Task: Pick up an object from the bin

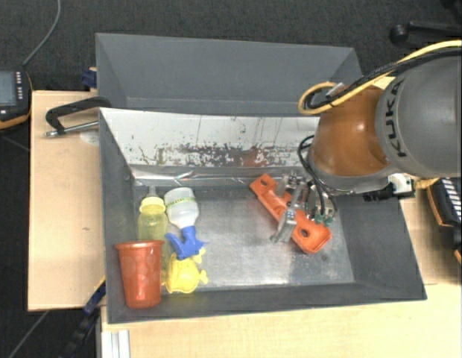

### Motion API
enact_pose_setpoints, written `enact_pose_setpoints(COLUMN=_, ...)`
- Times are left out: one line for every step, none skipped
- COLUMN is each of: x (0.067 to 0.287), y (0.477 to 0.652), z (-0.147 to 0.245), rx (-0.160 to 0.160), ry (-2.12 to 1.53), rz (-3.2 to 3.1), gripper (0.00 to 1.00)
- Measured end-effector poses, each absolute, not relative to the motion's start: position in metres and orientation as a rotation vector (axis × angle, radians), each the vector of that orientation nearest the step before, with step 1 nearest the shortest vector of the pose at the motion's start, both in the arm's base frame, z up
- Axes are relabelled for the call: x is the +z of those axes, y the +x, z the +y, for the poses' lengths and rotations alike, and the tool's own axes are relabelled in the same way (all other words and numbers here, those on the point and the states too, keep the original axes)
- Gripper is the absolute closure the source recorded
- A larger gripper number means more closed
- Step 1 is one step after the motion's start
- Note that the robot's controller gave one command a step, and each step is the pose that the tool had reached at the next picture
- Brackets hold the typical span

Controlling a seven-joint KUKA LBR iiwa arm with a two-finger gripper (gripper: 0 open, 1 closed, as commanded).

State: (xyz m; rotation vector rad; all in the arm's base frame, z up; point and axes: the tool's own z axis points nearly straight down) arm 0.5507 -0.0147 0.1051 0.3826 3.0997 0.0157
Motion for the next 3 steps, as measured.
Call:
enact_pose_setpoints(x=0.0728, y=0.5378, z=-0.0193, rx=0.016, ry=0.417, rz=3.092, gripper=1.00)
enact_pose_setpoints(x=0.0728, y=0.5378, z=-0.0193, rx=0.017, ry=0.417, rz=3.092, gripper=1.00)
enact_pose_setpoints(x=0.0728, y=0.5378, z=-0.0193, rx=0.017, ry=0.418, rz=3.092, gripper=1.00)
